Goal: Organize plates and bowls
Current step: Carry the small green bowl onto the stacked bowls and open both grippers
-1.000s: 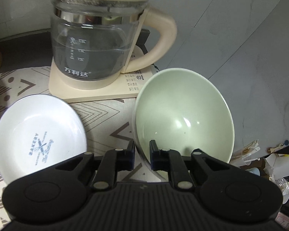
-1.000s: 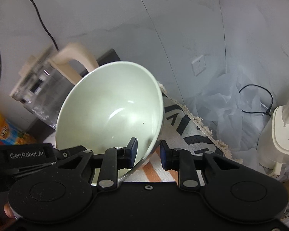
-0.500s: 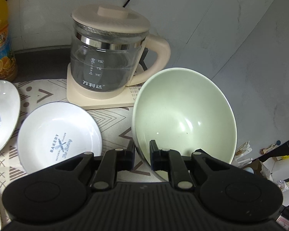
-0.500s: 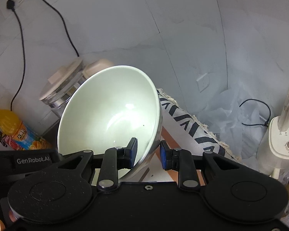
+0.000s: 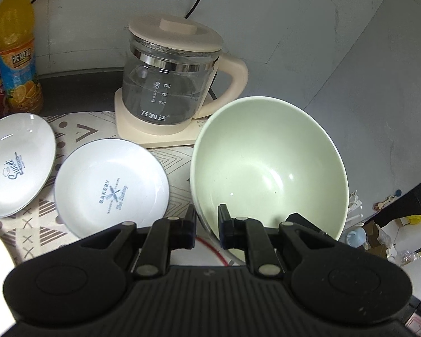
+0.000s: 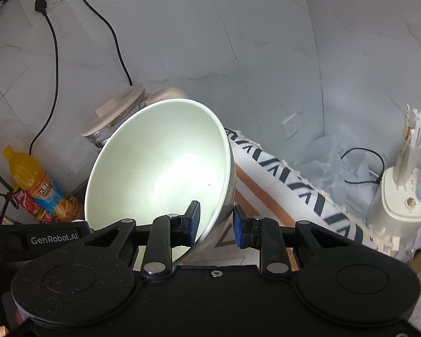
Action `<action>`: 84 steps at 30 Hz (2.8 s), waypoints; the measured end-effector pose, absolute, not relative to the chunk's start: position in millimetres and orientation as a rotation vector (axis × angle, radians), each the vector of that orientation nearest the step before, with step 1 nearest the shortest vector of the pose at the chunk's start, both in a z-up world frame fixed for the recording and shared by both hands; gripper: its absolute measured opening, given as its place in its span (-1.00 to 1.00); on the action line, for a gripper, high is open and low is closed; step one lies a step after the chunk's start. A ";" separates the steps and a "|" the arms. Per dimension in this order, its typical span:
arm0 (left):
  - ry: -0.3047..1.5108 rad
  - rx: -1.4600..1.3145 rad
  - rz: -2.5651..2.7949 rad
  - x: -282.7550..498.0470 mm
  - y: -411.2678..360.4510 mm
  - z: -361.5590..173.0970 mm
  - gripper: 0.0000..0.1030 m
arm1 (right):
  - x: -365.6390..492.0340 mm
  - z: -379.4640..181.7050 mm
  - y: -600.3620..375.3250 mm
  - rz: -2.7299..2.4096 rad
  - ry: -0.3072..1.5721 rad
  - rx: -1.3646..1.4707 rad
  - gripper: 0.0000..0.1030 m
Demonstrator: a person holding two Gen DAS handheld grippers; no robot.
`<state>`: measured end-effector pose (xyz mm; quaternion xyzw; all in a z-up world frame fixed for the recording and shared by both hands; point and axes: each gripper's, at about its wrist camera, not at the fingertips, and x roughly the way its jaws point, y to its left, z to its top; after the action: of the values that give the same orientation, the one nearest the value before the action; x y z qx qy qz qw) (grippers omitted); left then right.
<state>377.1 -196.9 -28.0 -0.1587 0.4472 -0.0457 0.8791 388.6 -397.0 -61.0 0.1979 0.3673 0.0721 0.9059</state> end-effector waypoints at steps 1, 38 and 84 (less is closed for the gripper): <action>0.930 -0.329 -0.098 373.8 -195.4 -27.3 -0.74 | 384.5 -60.5 -395.5 0.144 0.758 0.409 -0.52; 1.064 -0.373 -0.101 299.7 -144.1 -66.0 -0.73 | 300.9 -79.4 -347.5 0.098 0.844 0.361 -0.52; 1.007 -0.448 0.069 258.3 -80.5 -60.9 0.46 | 270.0 -65.4 -313.3 0.154 0.819 0.204 -0.18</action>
<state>258.3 -80.5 -60.9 -0.2128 0.4783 0.0330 0.8514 270.0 -313.3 -65.4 0.0989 0.3971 0.0748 0.9094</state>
